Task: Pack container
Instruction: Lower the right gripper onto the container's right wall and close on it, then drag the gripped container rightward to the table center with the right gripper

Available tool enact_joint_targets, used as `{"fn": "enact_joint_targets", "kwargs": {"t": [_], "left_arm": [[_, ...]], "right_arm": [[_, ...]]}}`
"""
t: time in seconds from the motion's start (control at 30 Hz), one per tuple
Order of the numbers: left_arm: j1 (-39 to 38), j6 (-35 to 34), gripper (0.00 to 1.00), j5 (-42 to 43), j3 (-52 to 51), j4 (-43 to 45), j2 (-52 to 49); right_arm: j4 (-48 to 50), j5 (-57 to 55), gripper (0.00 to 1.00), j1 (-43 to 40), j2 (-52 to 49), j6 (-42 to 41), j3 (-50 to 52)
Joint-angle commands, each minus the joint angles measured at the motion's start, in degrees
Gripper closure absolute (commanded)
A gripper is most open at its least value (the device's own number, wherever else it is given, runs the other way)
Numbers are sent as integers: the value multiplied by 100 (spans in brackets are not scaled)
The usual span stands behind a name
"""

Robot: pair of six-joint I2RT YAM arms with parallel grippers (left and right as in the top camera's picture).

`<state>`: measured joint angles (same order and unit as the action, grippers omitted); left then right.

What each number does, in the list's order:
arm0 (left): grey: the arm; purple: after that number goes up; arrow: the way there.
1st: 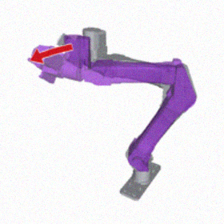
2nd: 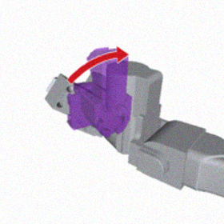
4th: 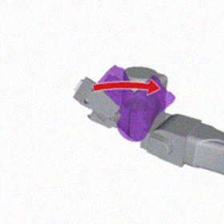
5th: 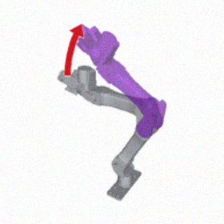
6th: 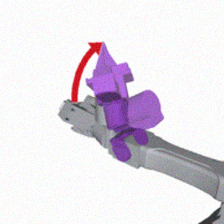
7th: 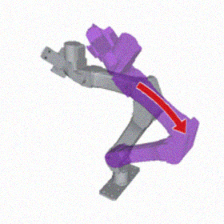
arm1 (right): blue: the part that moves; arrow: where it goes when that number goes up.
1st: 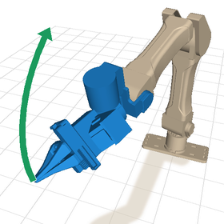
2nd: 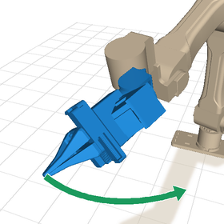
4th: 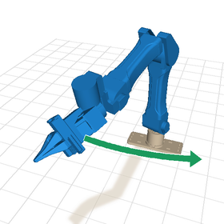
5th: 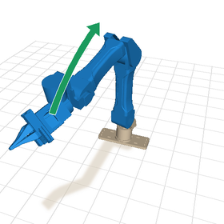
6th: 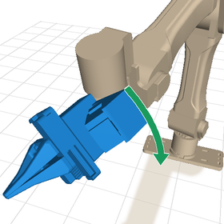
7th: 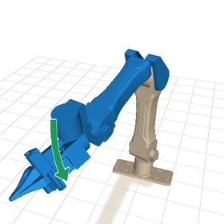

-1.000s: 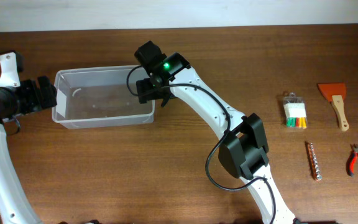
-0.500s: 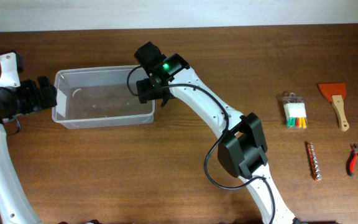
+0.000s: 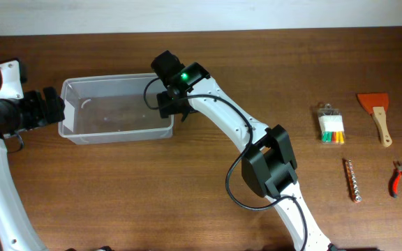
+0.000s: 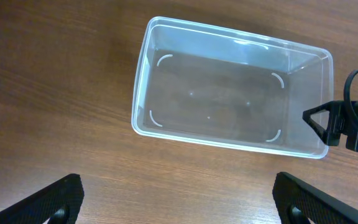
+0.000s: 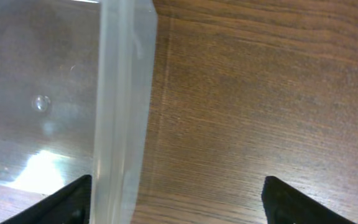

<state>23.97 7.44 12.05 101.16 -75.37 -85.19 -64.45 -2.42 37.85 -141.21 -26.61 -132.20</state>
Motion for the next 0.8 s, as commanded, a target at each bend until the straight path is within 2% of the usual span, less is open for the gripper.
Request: {"fn": "enact_joint_targets", "kwargs": {"t": [0.0,0.2,0.5,0.77], "left_arm": [[20,-52,1,63,120,-15,-22],[20,-52,1,61,120,-15,-22],[20,-52,1,63,120,-15,-22],[20,-52,1,63,120,-35,-22]], "right_arm": [[-7,-109,27,-11,-72,20,-33],[-2,-107,46,-11,-72,20,-35],[-4,-107,53,-11,-63,20,-50],[-13,-107,70,-11,-59,20,-225]]}}
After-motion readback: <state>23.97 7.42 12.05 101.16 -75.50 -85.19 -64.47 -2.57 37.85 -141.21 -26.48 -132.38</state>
